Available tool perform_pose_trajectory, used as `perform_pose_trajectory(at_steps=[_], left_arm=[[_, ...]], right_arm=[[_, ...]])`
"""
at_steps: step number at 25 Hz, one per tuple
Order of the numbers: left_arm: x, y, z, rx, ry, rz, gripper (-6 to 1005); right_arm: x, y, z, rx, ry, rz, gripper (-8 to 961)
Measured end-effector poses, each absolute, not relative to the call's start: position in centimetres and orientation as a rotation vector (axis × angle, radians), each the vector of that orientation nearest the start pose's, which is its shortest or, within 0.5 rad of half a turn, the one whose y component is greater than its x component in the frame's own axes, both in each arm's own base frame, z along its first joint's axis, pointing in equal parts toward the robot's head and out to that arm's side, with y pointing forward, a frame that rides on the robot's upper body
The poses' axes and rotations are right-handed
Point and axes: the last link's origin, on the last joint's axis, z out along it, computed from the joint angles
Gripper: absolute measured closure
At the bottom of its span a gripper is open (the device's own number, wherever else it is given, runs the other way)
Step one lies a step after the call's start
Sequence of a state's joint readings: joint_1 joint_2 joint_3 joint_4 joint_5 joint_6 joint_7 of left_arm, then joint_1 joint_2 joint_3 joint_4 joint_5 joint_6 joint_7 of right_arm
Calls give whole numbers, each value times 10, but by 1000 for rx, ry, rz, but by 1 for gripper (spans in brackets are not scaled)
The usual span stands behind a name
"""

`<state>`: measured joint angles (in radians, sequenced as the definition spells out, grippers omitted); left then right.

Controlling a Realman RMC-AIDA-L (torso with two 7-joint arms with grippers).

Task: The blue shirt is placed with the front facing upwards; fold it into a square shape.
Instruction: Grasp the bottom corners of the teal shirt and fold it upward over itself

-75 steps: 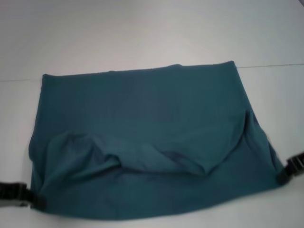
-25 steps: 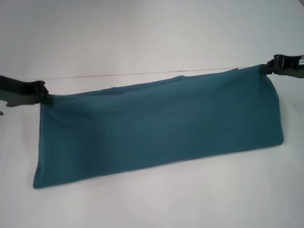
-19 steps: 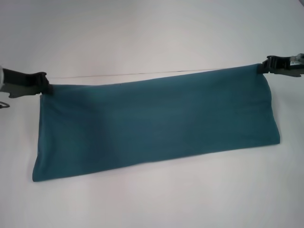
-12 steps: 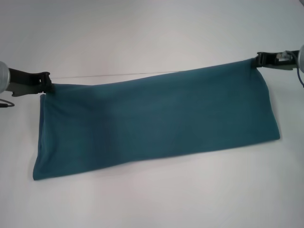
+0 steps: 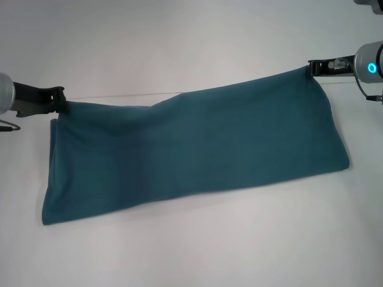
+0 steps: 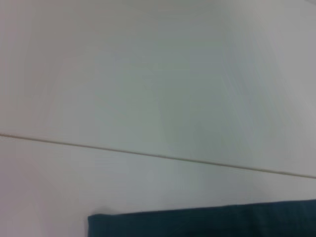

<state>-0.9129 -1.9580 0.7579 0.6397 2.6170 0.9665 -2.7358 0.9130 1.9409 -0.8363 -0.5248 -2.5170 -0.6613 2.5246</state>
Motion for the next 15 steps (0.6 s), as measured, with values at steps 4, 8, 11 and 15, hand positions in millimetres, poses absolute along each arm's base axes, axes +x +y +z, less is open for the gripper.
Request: perform_pose_trajectory(at_steps=[4,8,11,15], left_arm=[[-233,478,55,-1891,-1515,-219,979],[-232,479,55,-1887,-1509,-225,979],[-232,479,55,-1886,-1508,-227,980],[-233,479,55,-1882,-1514,-236,980]], right_arm=[[247,497,61,-1861,1228,217,933],[248,497,64,-1855,1225,221,933],[247,498,65,-1854,1220,220,933],[246,499,65,-1853,1211,220,933]])
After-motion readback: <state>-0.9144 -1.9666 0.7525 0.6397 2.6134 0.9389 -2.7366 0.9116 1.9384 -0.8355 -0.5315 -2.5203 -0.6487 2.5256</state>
